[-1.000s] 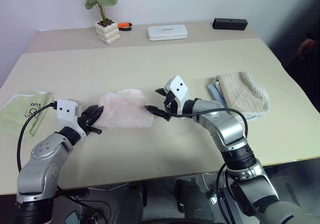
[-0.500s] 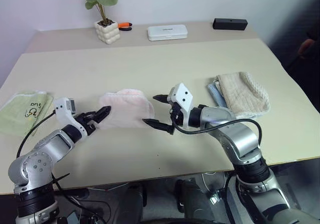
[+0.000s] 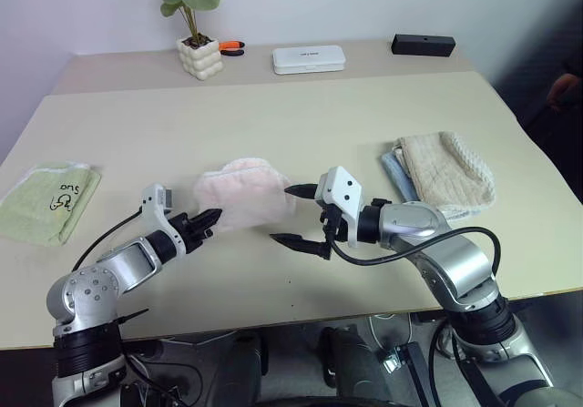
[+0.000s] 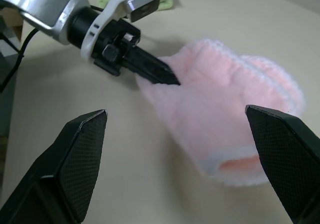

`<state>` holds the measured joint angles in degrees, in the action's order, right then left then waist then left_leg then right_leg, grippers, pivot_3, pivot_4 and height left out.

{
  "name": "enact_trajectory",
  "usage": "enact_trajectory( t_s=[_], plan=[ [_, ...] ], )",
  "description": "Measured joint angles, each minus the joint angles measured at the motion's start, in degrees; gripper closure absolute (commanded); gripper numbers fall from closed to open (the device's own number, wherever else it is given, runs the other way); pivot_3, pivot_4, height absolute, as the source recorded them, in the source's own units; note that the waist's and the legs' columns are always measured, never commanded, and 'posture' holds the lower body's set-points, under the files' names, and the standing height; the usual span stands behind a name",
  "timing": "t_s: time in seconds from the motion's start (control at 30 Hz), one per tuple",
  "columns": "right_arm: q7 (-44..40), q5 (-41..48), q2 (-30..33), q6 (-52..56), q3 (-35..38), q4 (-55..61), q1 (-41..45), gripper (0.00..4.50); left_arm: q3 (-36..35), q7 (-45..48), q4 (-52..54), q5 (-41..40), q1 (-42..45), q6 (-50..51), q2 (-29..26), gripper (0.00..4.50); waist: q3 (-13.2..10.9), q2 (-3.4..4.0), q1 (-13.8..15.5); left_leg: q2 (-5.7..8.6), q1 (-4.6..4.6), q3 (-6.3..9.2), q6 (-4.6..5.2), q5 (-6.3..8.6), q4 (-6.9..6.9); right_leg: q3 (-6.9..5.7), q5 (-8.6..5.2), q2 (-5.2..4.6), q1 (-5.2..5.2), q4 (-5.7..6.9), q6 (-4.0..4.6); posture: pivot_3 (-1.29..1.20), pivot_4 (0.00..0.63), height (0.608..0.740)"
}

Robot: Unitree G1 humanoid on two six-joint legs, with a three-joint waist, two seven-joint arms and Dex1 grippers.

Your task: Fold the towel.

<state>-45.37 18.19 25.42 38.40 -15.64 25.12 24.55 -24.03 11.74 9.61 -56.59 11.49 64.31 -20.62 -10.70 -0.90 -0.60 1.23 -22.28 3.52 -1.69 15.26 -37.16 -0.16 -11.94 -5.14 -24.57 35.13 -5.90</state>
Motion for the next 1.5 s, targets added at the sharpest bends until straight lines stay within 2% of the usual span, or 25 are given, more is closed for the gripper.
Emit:
enact_trajectory(
  t_s=[0.13,0.23,0.33,0.4,0.53,0.6,0.67,0.77,0.87,1.03,1.2,1.3,1.5],
  plan=[
    [0.23,-0.02,0.33,-0.06,-0.18,0.0,-0.03,0.0,-1.17,-1.33,-0.36,-1.14,0.43,-1.02,2.6,4.45,0.0,-0.01,-0.01,0.0,0.0,0.01,0.0,0.0,0.0,0.0,0.0,0.0,0.0,0.0,0.0,0.0,0.15,0.74],
    [0.38,-1.12,0.99,-1.26,-1.01,-0.07,-0.85,0.0,-6.85,-3.89,-1.77,-1.35,6.03,-10.71,5.0,4.45,-0.13,-0.28,0.13,-0.03,-0.05,0.1,-0.04,-0.02,-0.02,-0.08,0.0,0.03,-0.01,-0.01,0.02,0.0,0.15,0.74],
    [0.28,-1.87,1.53,-2.15,-1.65,-0.56,-2.01,0.0,-13.8,-7.36,-2.06,-0.69,12.4,-20.1,1.71,4.45,-0.11,-0.31,-0.31,-0.03,-0.02,-0.02,-0.05,-0.02,0.03,0.0,0.01,0.02,-0.03,-0.05,0.02,0.0,0.15,0.74],
    [0.24,-2.25,1.92,-2.39,-1.64,-0.72,-2.07,0.0,-17.39,-8.6,-2.82,-0.33,13.6,-24.08,-1.17,4.45,-0.1,-0.3,-0.44,-0.03,0.0,-0.04,-0.03,-0.01,0.07,0.02,0.01,0.02,-0.04,-0.07,0.01,0.0,0.15,0.74],
    [0.12,-2.29,2.02,-2.8,-1.64,-0.76,-2.07,0.0,-26.32,-11.27,-8.03,-0.43,12.57,-29.79,-6.04,4.45,-0.11,-0.31,-0.37,-0.03,-0.03,-0.03,-0.03,0.0,0.08,0.01,0.02,0.03,-0.09,-0.06,0.0,0.0,0.15,0.74],
    [0.03,-2.29,2.04,-3.13,-1.67,-0.84,-2.06,0.0,-31.41,-12.2,-9.26,-1.46,9.34,-31.59,-7.97,4.45,-0.11,-0.32,-0.37,-0.02,-0.03,-0.04,-0.04,0.01,0.07,0.02,0.02,0.01,-0.08,-0.07,0.0,0.0,0.15,0.74],
    [-0.09,-2.29,2.17,-3.44,-1.62,-1.27,-2.09,0.0,-34.24,-13.1,-9.99,-1.77,5.51,-32.0,-8.24,4.45,-0.11,-0.32,-0.19,-0.02,-0.03,-0.03,-0.04,0.01,0.05,0.01,0.02,0.0,-0.06,-0.06,0.0,0.0,0.15,0.74],
    [-0.41,-2.29,2.14,-4.0,-1.67,-2.06,-2.06,0.0,-36.22,-13.71,-11.44,-2.79,-0.1,-32.18,-5.68,4.45,-0.06,-0.4,0.61,-0.01,-0.03,0.0,-0.06,0.0,-0.04,-0.03,0.0,-0.03,0.03,-0.07,0.02,0.0,0.15,0.74],
    [-0.89,-2.38,2.19,-4.76,-1.87,-3.0,-2.01,0.0,-36.55,-14.03,-12.55,-4.24,-3.11,-32.6,-2.67,3.44,0.05,-0.65,1.24,-0.02,-0.03,0.01,-0.07,0.0,-0.07,-0.04,-0.09,-0.02,0.04,-0.09,0.18,0.0,0.15,0.74],
    [-1.94,-2.92,2.55,-6.25,-1.93,-3.81,-1.72,0.0,-36.92,-15.28,-12.4,-6.35,-6.33,-32.61,-1.78,1.0,0.07,-0.69,1.18,-0.02,-0.02,0.0,-0.07,0.0,-0.06,-0.03,-0.09,-0.02,0.03,-0.08,0.18,0.0,0.15,0.74],
    [-3.18,-3.4,2.78,-6.81,-1.93,-4.45,-1.44,0.0,-37.76,-16.59,-9.45,-9.33,-7.43,-34.03,-1.76,1.0,0.07,-0.69,1.14,-0.03,-0.02,0.0,-0.07,0.0,-0.05,-0.03,-0.09,-0.03,0.04,-0.09,0.19,0.0,0.15,0.74],
    [-3.78,-3.39,2.83,-6.88,-1.81,-5.24,-0.94,0.0,-38.46,-16.79,-6.9,-8.2,-10.22,-37.48,-2.27,1.0,0.07,-0.69,0.95,-0.04,-0.01,-0.02,-0.08,0.01,0.0,-0.03,-0.1,-0.02,0.02,-0.1,0.2,0.0,0.15,0.74],
    [-4.46,-1.46,3.26,-6.21,2.25,-7.98,0.81,0.0,-36.19,-10.11,-1.02,0.57,-18.13,-41.4,-10.46,1.0,0.06,-0.69,1.35,-0.03,-0.02,-0.04,-0.08,0.01,0.0,-0.03,-0.13,-0.03,0.04,-0.17,0.27,0.0,0.15,0.74]
  ],
)
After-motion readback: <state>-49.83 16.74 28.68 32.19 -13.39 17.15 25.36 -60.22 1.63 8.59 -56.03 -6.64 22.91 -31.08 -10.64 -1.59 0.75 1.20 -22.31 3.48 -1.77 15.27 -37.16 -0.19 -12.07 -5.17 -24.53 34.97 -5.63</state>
